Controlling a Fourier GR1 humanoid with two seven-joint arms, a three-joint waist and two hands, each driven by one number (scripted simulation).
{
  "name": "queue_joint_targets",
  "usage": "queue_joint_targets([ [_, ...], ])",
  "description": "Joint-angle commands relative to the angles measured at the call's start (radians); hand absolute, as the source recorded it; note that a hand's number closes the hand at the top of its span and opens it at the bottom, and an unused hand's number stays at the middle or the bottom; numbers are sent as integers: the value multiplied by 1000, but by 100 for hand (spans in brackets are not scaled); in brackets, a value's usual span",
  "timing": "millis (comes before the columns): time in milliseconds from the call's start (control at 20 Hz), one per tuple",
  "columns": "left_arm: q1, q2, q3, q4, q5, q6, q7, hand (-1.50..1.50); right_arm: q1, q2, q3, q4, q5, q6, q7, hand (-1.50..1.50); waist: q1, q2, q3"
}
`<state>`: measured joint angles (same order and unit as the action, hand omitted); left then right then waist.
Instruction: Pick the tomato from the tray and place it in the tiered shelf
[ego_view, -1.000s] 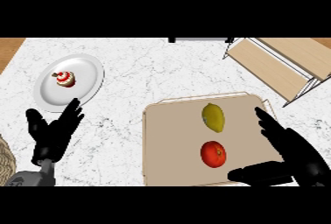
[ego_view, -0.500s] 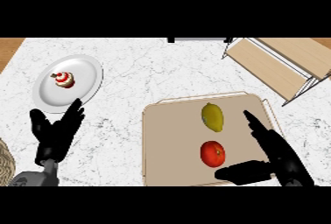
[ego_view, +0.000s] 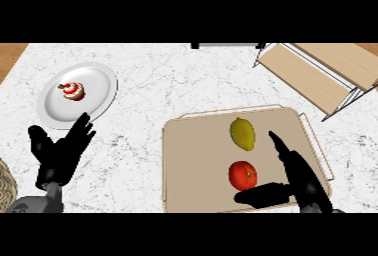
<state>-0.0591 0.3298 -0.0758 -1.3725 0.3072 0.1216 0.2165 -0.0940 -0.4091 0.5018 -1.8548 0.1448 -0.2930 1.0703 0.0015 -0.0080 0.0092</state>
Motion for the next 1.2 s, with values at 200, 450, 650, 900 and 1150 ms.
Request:
queue_joint_targets([
  [200, -1, -17, 10, 33, -18, -9, 62, 0, 18, 78, 4, 90, 106, -17, 22, -150, -2, 8, -9],
  [450, -10, -42, 3, 37, -41, -8, 71, 0, -59, 192, -16, 231, 139, -39, -28, -150, 2, 10, -9],
  [650, 57, -63, 1, 35, -61, -21, -2, 0, -60, 180, -82, 299, 110, -9, -127, -150, 6, 10, -9],
  [900, 48, -53, 21, -20, -46, -26, 53, 0, -33, 197, -10, 293, 99, 67, -172, 150, 8, 9, -8],
  [1150, 38, -66, 10, 2, -63, -24, 69, 0, 2, 195, 36, 240, 95, 107, -252, 150, 1, 8, -9],
])
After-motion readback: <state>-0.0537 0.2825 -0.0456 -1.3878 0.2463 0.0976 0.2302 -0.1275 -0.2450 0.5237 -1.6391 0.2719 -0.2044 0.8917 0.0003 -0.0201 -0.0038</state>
